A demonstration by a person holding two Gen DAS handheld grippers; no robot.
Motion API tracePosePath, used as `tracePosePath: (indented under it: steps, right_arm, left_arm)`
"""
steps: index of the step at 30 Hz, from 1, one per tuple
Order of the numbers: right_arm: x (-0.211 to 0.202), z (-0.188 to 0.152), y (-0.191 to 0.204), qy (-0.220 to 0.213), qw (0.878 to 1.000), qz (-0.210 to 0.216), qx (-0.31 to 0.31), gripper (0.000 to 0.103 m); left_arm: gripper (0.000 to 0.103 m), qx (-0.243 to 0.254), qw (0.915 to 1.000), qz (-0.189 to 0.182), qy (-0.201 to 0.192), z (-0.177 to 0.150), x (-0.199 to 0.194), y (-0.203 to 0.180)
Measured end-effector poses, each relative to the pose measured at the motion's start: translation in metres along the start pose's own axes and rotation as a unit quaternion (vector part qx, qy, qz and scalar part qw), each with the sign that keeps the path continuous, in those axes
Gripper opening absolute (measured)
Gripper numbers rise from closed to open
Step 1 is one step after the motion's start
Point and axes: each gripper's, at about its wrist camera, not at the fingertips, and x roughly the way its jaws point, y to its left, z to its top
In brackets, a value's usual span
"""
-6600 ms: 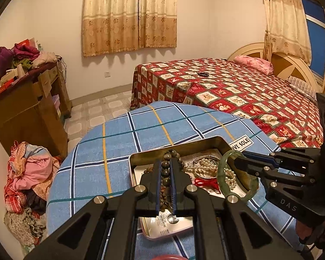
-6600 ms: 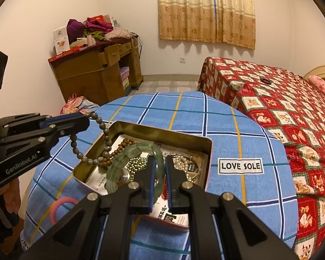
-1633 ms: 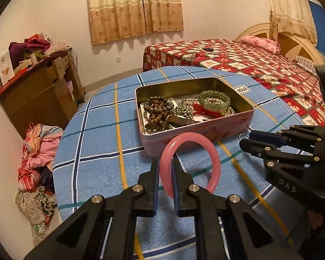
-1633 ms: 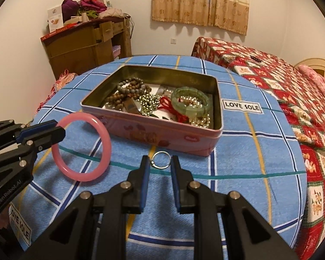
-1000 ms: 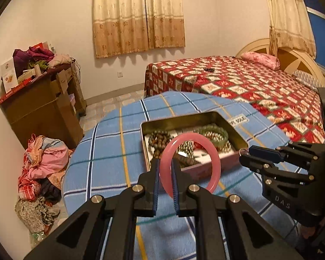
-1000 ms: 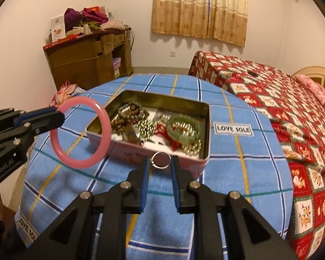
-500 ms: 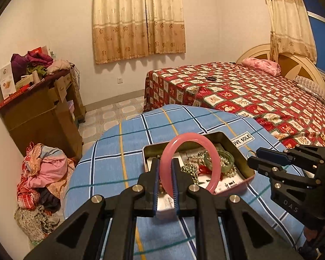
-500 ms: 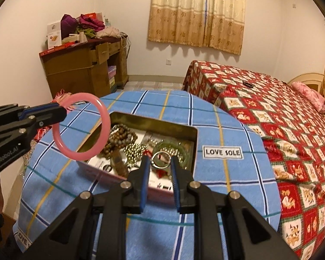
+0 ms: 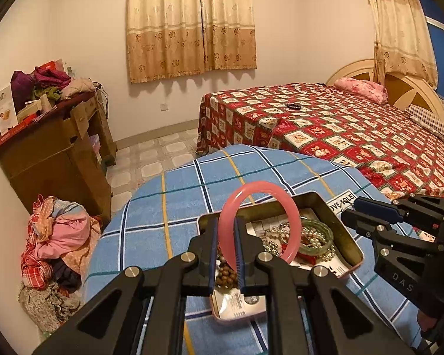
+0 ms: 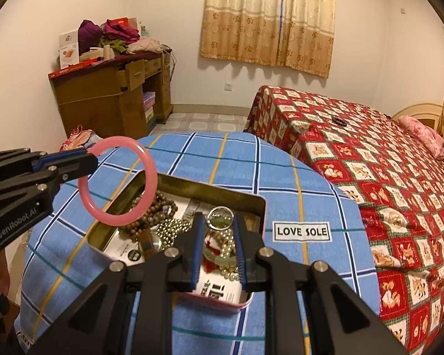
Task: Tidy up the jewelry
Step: 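Lower the pink bangle and ring into the pink tin and open both grippers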
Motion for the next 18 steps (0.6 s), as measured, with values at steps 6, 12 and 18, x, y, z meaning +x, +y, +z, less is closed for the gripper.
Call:
tracePosePath:
  steps: [6, 12, 18]
  right_arm:
    - [0.01, 0.006, -0.004, 0.004, 1.0, -0.002, 0.002, 0.022]
    - [0.019, 0.004, -0.005, 0.012, 1.0, -0.004, 0.004, 0.022]
    - [0.025, 0.005, -0.004, 0.017, 1.0, -0.004, 0.007, 0.022]
  left_arm:
    - [0.01, 0.003, 1.0, 0.003, 0.006, 0.004, 0.009, 0.002]
    - [0.01, 0.004, 0.9999, 0.001, 0.012, 0.004, 0.019, 0.001]
    - [0.01, 0.006, 0.9998, 0.001, 0.019, 0.003, 0.027, 0.0]
